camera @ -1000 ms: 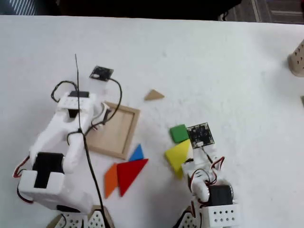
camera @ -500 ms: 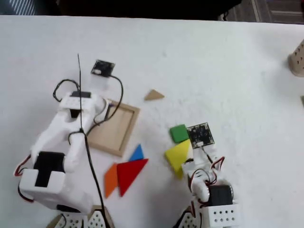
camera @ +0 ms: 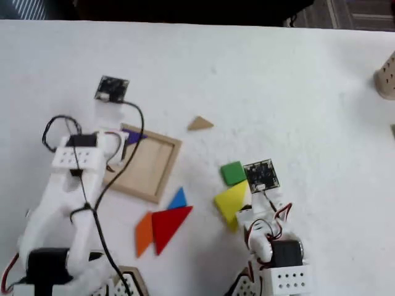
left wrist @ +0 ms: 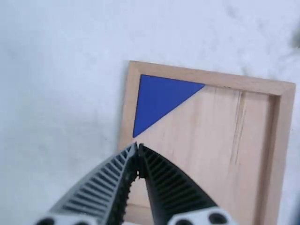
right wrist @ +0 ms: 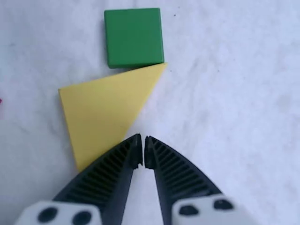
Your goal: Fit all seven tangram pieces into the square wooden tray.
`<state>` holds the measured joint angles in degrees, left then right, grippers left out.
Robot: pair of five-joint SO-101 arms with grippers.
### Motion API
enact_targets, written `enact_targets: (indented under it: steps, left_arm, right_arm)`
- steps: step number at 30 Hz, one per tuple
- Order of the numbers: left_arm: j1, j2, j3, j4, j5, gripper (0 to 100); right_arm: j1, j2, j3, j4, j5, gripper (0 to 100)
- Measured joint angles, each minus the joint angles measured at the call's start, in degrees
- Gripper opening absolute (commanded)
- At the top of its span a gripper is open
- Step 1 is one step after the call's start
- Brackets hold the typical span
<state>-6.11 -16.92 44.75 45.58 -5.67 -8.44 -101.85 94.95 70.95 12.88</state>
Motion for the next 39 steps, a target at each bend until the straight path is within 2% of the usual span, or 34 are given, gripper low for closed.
enact_targets:
  steps: [6,9,12,17,22,25,28,31,39]
  left_arm:
    - [-2.3,-2.8,10.6,-15.0,0.0,2]
    - [-3.7,-2.9,11.3,-16.3,0.0,2]
    - [-6.1,-3.1,11.3,-16.3,0.3,2]
    - [-9.6,-3.2,10.1,-14.3,7.5,2]
    - [-11.1,-3.3,10.0,-14.0,9.3,3]
    - [-12.3,-3.3,10.0,-14.4,9.8,2]
    - [-13.5,-3.3,10.0,-15.0,9.8,2]
    - [-13.6,-3.3,10.0,-15.4,9.8,2]
    - [-13.8,-3.3,10.0,-16.1,9.8,2]
  right_arm:
    - [0.0,-0.7,0.1,-9.6,0.0,2.1]
    - [-0.3,-0.7,-0.1,-15.6,0.0,2.0]
    - [-3.8,-0.7,-3.7,-16.6,-2.7,2.1]
    - [-13.1,6.3,-13.5,-15.7,-10.9,2.1]
    - [-23.9,27.0,-23.9,-16.0,-15.4,2.6]
    - [-28.1,41.7,-29.8,-19.1,-19.5,8.7]
    - [-28.0,57.2,-35.4,-24.8,-24.5,14.0]
    - [-28.3,70.9,-41.5,-29.5,-30.7,14.9]
    - [-30.1,95.1,-56.3,-33.5,-45.7,15.2]
